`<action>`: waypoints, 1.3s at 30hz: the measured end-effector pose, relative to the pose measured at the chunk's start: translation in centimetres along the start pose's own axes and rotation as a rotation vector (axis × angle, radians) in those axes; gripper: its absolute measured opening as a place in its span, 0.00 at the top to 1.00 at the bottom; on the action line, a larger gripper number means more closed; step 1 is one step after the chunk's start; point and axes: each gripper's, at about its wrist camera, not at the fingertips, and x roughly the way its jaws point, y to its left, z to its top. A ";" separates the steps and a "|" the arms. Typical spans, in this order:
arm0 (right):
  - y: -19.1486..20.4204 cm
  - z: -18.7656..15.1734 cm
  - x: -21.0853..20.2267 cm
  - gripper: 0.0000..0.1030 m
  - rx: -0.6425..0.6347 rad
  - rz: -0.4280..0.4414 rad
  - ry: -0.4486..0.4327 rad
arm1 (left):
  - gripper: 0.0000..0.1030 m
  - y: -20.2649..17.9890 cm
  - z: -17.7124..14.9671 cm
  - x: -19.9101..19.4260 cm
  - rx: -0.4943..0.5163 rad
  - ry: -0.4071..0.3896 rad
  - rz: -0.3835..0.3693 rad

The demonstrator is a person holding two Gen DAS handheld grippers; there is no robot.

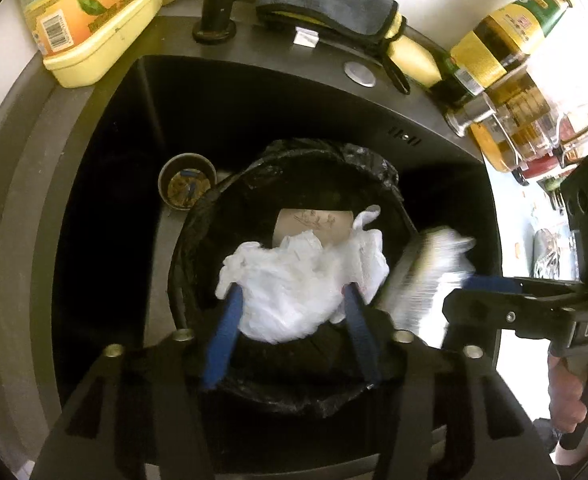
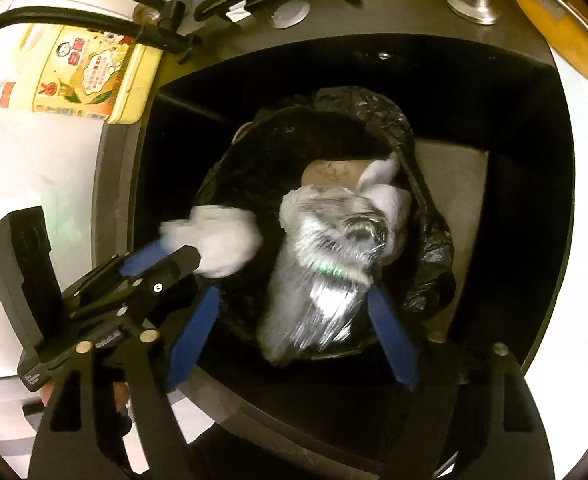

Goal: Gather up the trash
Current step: 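Open both tools to drop the tissue and foil roll into the bin, then move both tools back over the table toward the crumpled foil packet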

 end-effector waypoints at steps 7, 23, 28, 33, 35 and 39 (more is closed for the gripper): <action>-0.3 -0.3 -0.4 0.25 0.021 0.003 -0.010 | 0.50 0.2 0.1 -0.2 0.004 -0.006 0.001; -0.2 -3.5 -4.1 0.25 0.019 -0.014 -0.106 | 0.50 -0.6 -1.9 -2.6 0.012 -0.061 -0.021; -1.0 -4.9 -5.9 0.25 0.042 -0.025 -0.145 | 0.49 -1.8 -3.0 -2.9 0.026 -0.053 -0.031; -2.3 -6.4 -7.4 0.24 0.062 -0.048 -0.165 | 0.40 -3.3 -4.1 -2.8 0.042 -0.050 -0.047; -3.1 -7.1 -8.0 0.24 0.069 -0.065 -0.168 | 0.40 -3.9 -4.4 -2.7 0.043 -0.052 -0.052; -4.7 -8.1 -9.1 0.24 0.065 -0.087 -0.171 | 0.40 -5.4 -5.2 -2.6 0.031 -0.065 -0.063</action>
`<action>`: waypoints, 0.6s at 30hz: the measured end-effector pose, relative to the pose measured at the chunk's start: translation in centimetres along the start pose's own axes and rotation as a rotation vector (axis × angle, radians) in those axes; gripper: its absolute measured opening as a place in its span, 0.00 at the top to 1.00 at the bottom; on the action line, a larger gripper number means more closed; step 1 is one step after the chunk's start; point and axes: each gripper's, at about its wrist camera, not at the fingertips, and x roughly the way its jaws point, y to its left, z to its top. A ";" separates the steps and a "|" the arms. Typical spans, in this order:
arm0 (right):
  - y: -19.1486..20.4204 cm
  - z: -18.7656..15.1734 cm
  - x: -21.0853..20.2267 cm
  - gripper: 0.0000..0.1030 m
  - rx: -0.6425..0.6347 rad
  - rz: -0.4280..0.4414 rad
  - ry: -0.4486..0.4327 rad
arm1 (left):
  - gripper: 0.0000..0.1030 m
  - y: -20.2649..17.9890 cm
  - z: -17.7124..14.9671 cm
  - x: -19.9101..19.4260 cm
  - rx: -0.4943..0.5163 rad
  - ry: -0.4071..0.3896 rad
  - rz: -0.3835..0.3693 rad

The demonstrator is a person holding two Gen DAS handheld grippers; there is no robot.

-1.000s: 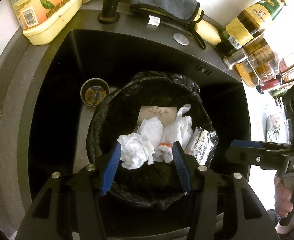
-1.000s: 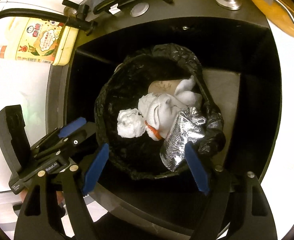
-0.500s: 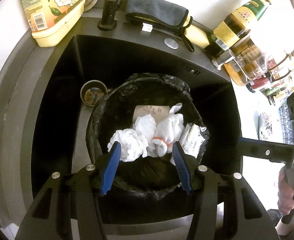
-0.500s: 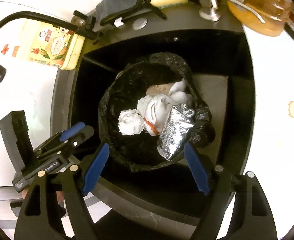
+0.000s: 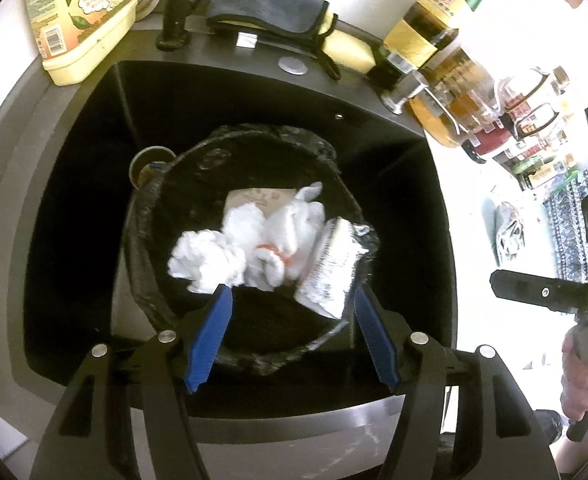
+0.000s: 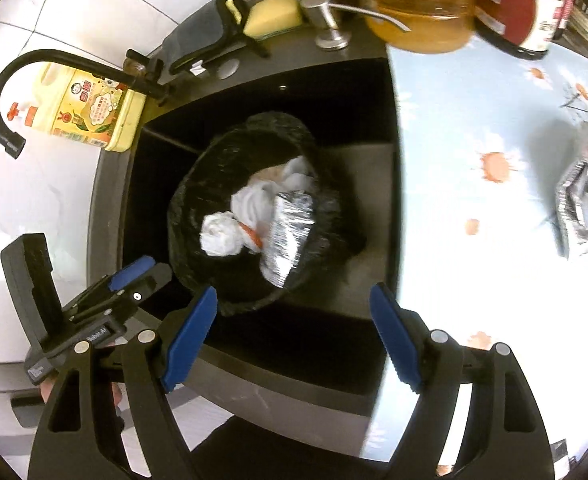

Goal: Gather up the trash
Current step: 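Move both tools back over the table toward the crumpled foil packet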

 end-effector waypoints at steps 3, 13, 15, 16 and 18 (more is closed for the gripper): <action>-1.7 -0.3 -0.9 0.24 -0.001 -0.003 0.001 | 0.40 -1.3 -0.5 0.4 -0.014 -0.006 -0.009; -8.7 -0.2 -5.3 0.24 -0.042 0.016 -0.038 | 0.40 -8.7 -1.5 1.9 -0.033 -0.038 -0.002; -10.5 -0.1 -6.6 0.24 -0.047 0.021 -0.050 | 0.40 -10.9 -1.6 2.3 -0.020 -0.043 0.004; -11.2 -0.1 -7.1 0.24 -0.050 0.021 -0.058 | 0.40 -11.6 -1.6 2.4 -0.015 -0.045 0.005; -12.6 -0.1 -8.1 0.24 -0.055 0.017 -0.079 | 0.40 -13.6 -1.7 2.8 -0.003 -0.051 0.014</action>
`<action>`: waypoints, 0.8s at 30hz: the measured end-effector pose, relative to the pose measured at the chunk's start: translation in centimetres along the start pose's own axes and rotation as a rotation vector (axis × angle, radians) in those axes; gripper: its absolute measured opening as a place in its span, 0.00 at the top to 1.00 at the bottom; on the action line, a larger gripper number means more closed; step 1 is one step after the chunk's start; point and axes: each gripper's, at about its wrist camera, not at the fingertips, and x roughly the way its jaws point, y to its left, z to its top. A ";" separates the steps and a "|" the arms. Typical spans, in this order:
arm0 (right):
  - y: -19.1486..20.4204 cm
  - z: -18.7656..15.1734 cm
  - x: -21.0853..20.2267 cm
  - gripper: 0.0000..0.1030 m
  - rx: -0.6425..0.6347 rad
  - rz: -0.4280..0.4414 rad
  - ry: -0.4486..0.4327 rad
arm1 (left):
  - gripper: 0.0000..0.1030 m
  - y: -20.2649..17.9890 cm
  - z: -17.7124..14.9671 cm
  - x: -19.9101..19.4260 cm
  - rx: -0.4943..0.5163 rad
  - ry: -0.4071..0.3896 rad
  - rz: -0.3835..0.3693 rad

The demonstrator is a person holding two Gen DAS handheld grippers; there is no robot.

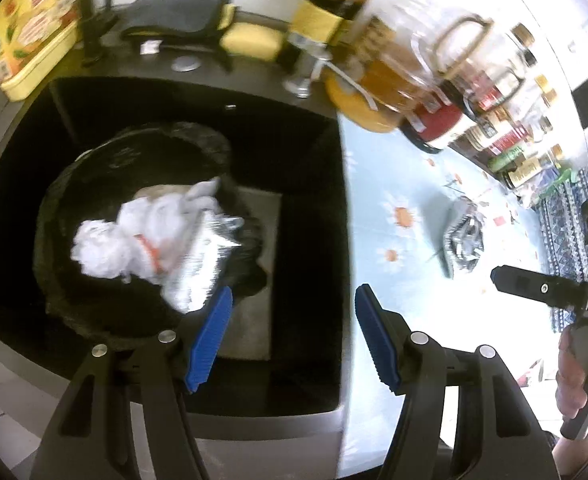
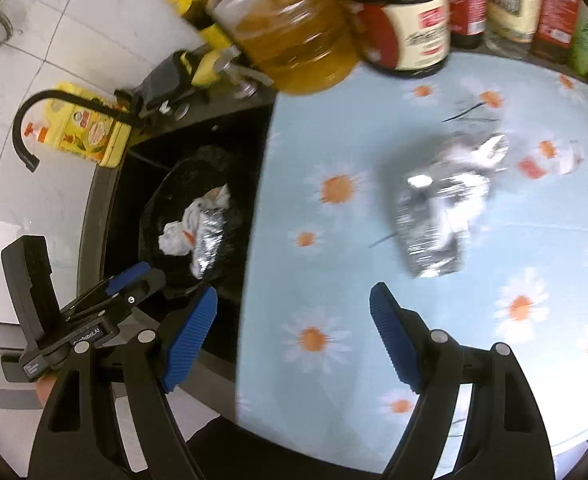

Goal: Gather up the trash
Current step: 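Move both tools back over the table toward the crumpled foil packet, then lower the open left tool onto the crumpled foil packet and close it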

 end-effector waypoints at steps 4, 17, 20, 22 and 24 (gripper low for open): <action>-3.4 0.3 -2.8 0.24 -0.033 -0.017 -0.055 | 0.40 -3.2 -0.3 0.7 0.001 -0.006 0.005; -10.0 2.9 -7.0 0.33 -0.413 -0.076 -0.139 | 0.40 -11.4 -3.2 1.7 -0.033 -0.051 0.022; -10.2 3.4 -6.5 0.41 -0.515 -0.109 -0.111 | 0.40 -12.5 -4.1 1.9 -0.050 -0.064 0.033; -10.1 3.6 -5.8 0.52 -0.605 -0.127 -0.081 | 0.40 -13.3 -4.8 2.0 -0.072 -0.075 0.045; -9.8 3.7 -5.2 0.56 -0.675 -0.158 -0.066 | 0.40 -13.7 -5.6 2.0 -0.103 -0.086 0.051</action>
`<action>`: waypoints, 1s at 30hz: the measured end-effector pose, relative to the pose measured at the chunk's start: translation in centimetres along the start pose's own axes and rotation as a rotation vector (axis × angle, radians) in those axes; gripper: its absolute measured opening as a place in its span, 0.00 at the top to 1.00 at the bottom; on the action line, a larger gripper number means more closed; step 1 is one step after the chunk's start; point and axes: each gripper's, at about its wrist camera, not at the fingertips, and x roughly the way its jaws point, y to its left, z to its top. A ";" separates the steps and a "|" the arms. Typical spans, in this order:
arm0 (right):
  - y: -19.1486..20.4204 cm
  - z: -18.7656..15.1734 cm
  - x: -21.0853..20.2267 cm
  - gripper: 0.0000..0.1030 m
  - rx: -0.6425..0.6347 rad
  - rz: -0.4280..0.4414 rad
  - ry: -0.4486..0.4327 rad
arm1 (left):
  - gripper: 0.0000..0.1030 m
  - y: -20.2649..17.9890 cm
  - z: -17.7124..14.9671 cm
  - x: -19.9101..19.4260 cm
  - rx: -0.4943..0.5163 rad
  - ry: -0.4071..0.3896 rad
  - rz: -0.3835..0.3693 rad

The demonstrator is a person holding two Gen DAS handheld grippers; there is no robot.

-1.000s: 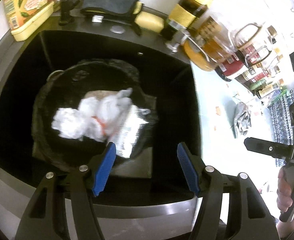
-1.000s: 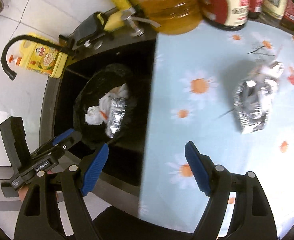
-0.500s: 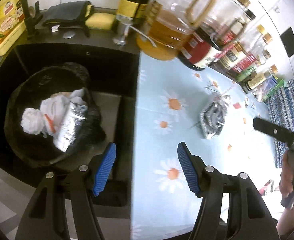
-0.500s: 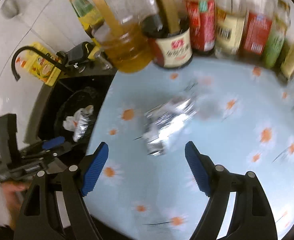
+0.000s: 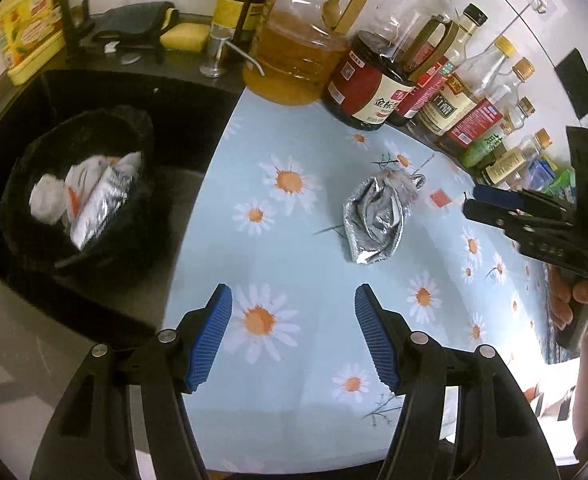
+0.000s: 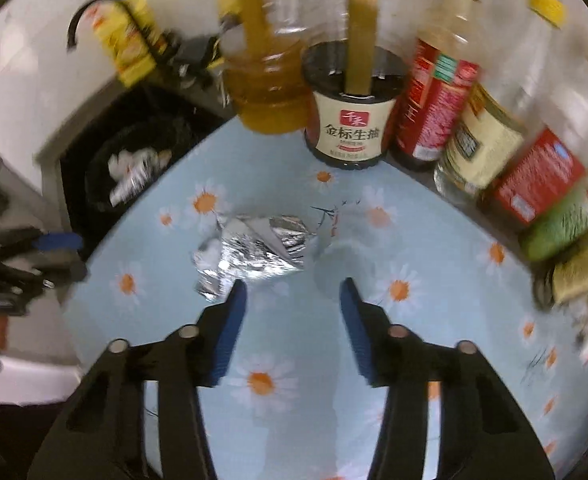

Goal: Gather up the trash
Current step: 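Lower the open left tool onto the crumpled foil packet and close it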

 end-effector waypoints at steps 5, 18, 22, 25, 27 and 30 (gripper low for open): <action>0.1 0.7 1.8 0.64 -0.130 -0.001 0.053 | 0.40 -0.3 -1.7 -0.2 -0.061 -0.013 0.023; -1.0 1.0 5.3 0.98 -0.171 0.016 0.175 | 0.40 0.4 -3.4 -0.5 -0.135 -0.023 0.072; -1.2 1.1 4.8 0.98 -0.156 0.020 0.159 | 0.40 0.0 -3.1 -0.6 -0.123 -0.025 0.069; -1.6 0.9 4.2 0.98 -0.136 0.021 0.144 | 0.40 -0.4 -2.7 -0.4 -0.107 -0.018 0.065; -1.9 0.7 3.8 0.98 -0.120 0.022 0.135 | 0.40 -0.7 -2.4 -0.1 -0.095 -0.007 0.062; -2.3 0.2 2.6 0.98 -0.093 0.023 0.111 | 0.40 -1.4 -1.8 0.4 -0.064 0.008 0.061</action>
